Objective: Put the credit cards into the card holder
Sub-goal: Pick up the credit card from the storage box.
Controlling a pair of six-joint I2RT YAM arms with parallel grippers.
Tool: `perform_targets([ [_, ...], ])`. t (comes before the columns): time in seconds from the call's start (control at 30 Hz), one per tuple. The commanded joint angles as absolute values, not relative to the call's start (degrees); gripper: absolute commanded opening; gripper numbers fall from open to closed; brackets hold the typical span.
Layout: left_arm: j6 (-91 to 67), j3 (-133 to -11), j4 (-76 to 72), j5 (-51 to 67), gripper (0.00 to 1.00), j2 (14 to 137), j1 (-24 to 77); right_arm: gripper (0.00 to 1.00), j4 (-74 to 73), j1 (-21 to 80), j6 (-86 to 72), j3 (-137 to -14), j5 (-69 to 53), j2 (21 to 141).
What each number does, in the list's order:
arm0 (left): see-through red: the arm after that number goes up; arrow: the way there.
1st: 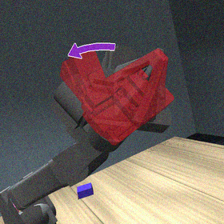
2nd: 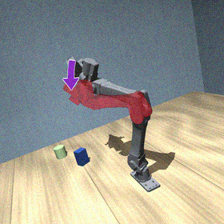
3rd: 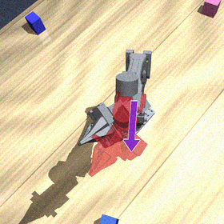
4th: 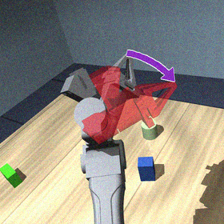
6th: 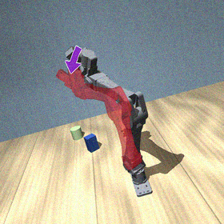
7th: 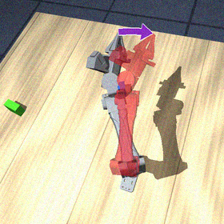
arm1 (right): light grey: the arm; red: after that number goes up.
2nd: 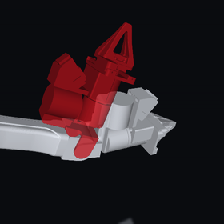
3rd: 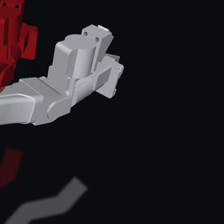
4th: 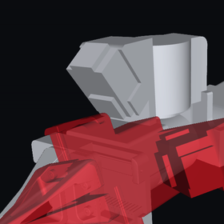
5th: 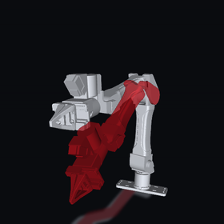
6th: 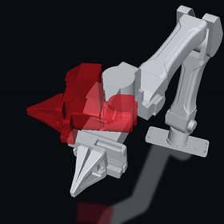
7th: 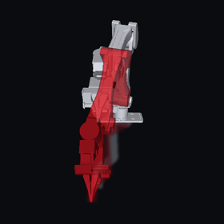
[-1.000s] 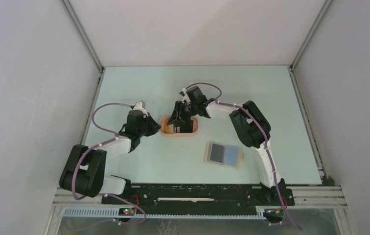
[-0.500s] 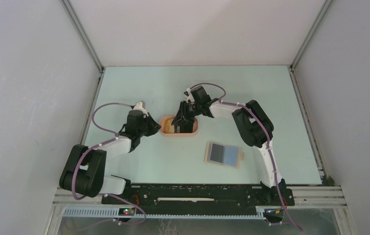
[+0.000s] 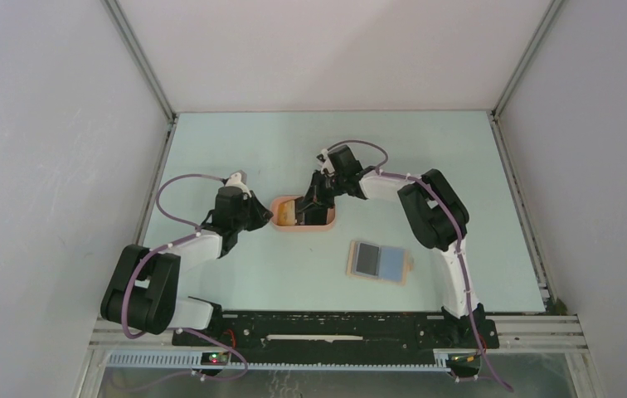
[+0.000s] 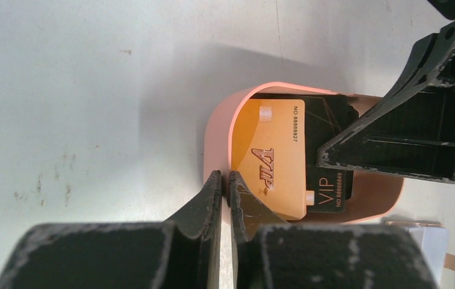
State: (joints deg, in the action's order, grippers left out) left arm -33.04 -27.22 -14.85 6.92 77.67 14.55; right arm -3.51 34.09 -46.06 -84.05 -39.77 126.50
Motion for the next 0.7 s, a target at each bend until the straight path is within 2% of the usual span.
perform_targets([
  [0.0, -32.0, -28.6, -11.5, 8.0, 0.1, 76.8, 14.9, 0.06, -2.2, 33.7, -44.2, -83.5, -39.4, 121.6],
  [0.17, -31.9, -28.7, -10.4, 7.8, 0.11, 75.3, 15.0, 0.0, -4.4, 33.6, -40.9, -83.3, -38.2, 120.2],
  [0.37, -31.9, -28.8, -7.8, 7.5, 0.33, 69.7, 14.9, 0.0, -12.8, 33.6, -31.4, -84.3, -32.7, 116.7],
  [0.67, -32.8, -25.8, -6.8, 9.8, 0.55, 57.2, 14.9, 0.0, -22.6, 32.2, -12.7, -82.4, -32.6, 106.4],
])
